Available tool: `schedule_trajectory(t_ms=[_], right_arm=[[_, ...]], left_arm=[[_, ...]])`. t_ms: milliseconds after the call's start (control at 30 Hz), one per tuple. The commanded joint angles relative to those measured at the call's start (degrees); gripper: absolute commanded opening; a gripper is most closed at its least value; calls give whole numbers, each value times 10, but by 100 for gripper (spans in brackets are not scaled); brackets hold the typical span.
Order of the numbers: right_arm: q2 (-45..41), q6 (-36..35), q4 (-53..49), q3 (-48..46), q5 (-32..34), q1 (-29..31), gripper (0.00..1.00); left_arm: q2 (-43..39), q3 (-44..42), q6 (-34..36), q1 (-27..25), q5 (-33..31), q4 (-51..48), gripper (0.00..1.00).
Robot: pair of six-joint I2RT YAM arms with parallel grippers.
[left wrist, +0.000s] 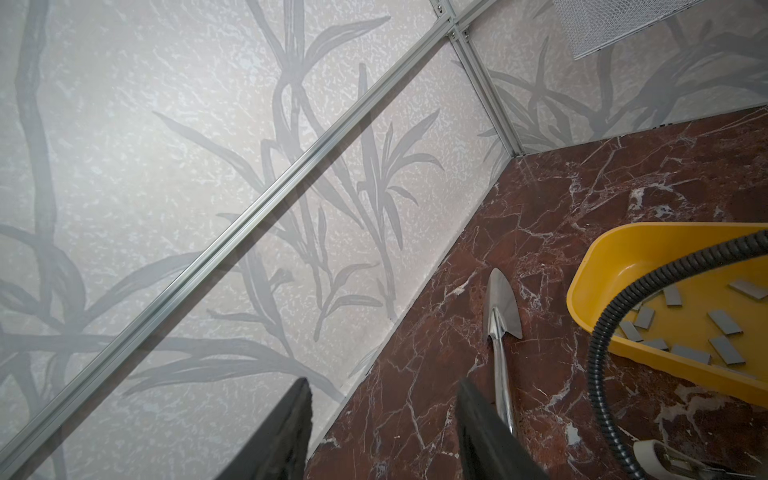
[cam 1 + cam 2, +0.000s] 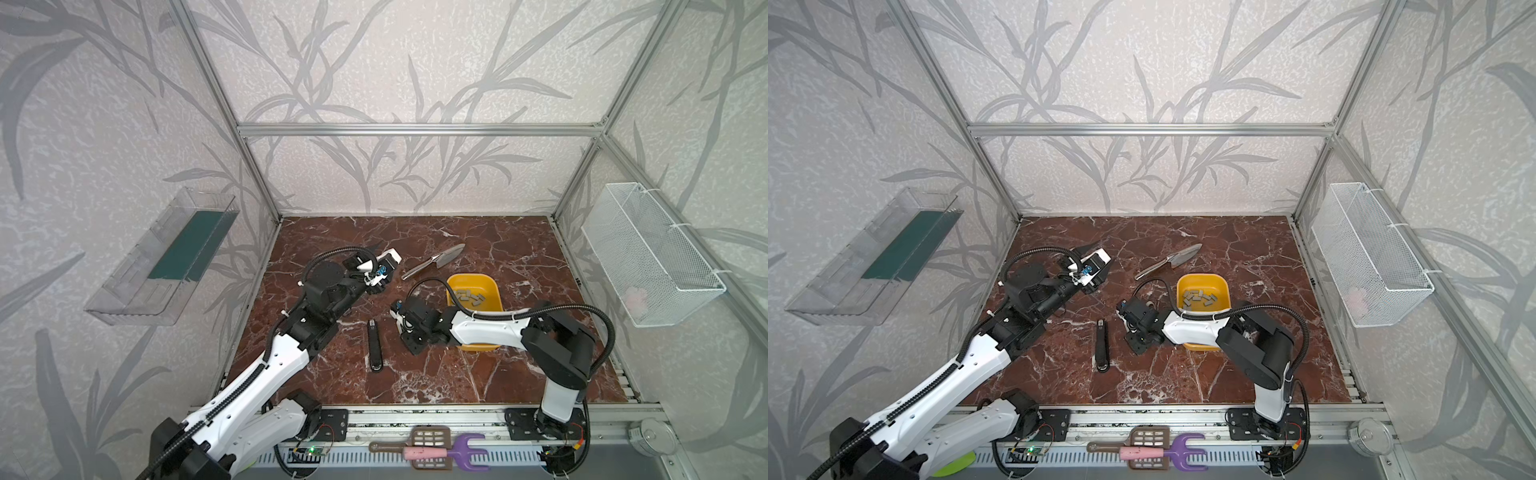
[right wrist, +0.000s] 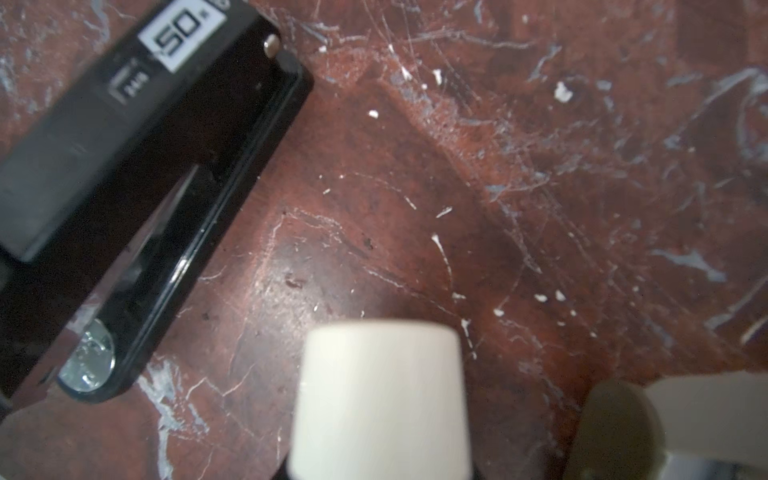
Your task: Load the staples into the stapler
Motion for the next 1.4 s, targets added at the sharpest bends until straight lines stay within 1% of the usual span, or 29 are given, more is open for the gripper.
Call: schedule_trajectory(t_ms=[0,100,200,267,300,400,500,600,667,700,733,800,867,933,1067,1167,1267,1367], right_arm=[[7,13,-23,3,0,-2,7],[0,19,-18,-6,10,-2,12],[-22,23,-8,-23,31,-2,15],[-33,23,-3,-31,35,-2,21],[-37,24,-3,-32,35,-2,27],[-36,25,-4,-33,35,-2,36],[-32,26,-5,-32,33,-2,42],[-38,27,-3,-34,36,-2,47],[-49,26,0,-40,40,-1,51],[-55,27,3,-43,41,-2,54],[-60,26,5,-46,42,-1,57],[-71,23,5,-51,41,-2,67],[-74,23,8,-57,40,-2,72],[-99,27,17,-71,41,-2,72],[-114,38,26,-87,31,-2,71],[-116,46,30,-96,17,-1,70],[-109,62,41,-103,-12,-2,68],[-111,80,62,-119,-28,-1,66]], left_arm=[[-4,-8,12,2,-2,17,57],[-4,-9,13,3,-1,17,57],[-4,-11,15,4,-2,17,57],[-3,-11,16,3,0,17,57],[-1,-11,16,4,-1,17,57],[2,-11,17,3,2,16,57],[4,-13,21,3,10,15,57],[-3,-28,32,4,34,27,59],[-8,-38,34,3,53,34,63],[-9,-42,38,4,61,34,71],[-10,-46,38,4,62,40,98],[-8,-60,28,4,47,74,99],[-3,-65,9,5,19,96,99],[5,-59,-1,6,-2,99,99],[17,-42,0,6,-2,62,99],[27,-14,29,6,21,-19,99],[42,12,36,6,-10,-54,99],[51,23,50,7,-42,-62,99]])
